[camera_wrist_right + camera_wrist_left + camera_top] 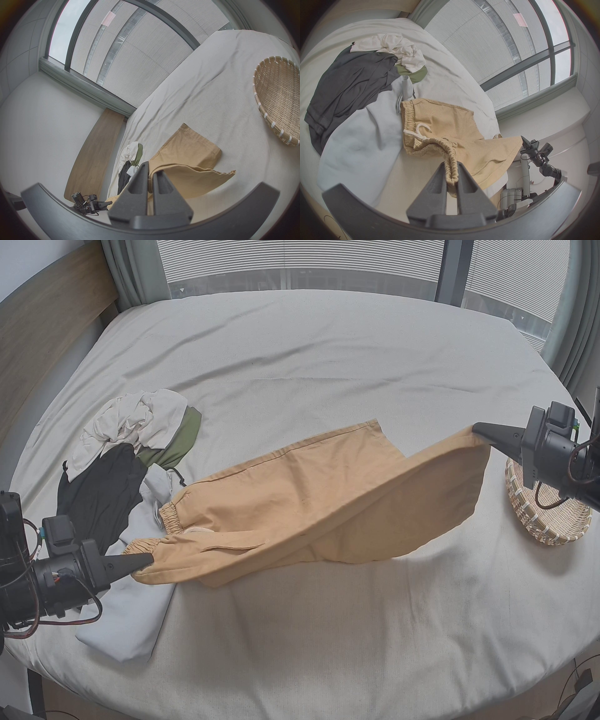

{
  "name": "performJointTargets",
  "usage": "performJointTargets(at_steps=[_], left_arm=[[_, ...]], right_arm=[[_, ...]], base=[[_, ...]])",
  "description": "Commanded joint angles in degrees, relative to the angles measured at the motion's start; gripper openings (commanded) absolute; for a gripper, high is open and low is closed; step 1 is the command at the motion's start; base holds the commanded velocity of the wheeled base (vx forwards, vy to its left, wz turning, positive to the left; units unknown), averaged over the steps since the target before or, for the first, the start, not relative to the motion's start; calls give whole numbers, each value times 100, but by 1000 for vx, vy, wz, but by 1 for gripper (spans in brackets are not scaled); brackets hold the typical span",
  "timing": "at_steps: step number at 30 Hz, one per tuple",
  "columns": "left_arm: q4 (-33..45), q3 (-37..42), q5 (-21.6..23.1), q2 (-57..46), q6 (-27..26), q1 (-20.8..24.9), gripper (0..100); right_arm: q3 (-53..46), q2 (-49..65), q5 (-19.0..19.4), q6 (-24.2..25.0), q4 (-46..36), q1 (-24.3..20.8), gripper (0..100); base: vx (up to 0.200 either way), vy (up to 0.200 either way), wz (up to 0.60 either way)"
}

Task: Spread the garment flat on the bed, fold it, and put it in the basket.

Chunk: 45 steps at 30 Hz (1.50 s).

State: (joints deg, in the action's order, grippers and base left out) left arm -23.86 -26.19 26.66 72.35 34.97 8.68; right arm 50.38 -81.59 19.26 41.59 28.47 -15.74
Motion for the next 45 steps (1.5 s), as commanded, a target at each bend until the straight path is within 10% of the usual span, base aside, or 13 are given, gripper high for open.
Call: performJointTargets(at_steps=[1,45], left_arm=[[-31,-124,-12,86,88,2,0],[-137,-941,-73,1519,1178,-420,0]], right_arm=[[305,-322,7,-2,89,-35,0],[1237,-2405,69,15,1381,36,0]], base=[[0,0,0],[0,0,0]])
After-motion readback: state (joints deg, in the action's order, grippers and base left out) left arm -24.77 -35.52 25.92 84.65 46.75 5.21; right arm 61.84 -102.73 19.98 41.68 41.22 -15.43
